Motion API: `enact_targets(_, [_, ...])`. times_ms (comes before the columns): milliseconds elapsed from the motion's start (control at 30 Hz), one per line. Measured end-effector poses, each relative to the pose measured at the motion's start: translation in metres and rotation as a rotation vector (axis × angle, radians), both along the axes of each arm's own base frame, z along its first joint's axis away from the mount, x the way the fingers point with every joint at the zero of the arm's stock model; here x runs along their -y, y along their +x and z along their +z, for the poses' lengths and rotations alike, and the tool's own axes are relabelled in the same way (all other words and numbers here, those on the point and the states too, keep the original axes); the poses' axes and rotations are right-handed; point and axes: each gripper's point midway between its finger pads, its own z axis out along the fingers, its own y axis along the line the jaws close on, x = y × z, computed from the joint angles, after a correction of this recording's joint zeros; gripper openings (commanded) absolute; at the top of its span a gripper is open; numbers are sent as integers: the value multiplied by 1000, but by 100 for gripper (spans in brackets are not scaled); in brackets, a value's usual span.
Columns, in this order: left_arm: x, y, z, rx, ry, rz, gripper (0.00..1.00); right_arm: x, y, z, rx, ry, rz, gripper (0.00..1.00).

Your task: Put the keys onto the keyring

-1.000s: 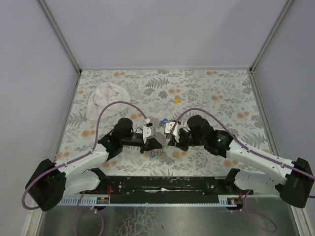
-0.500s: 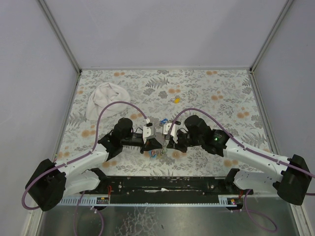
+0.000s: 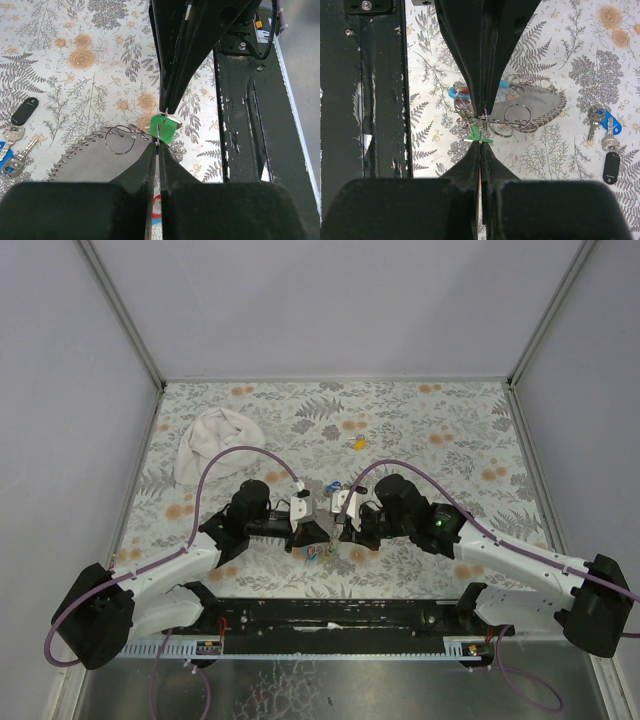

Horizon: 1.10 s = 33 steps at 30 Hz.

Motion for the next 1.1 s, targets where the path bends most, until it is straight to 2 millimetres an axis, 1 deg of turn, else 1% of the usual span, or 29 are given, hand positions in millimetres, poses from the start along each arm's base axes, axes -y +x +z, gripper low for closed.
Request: enact_targets(1100, [0, -2, 1, -3, -4, -14, 0, 0, 1, 1, -2, 1, -10, 0])
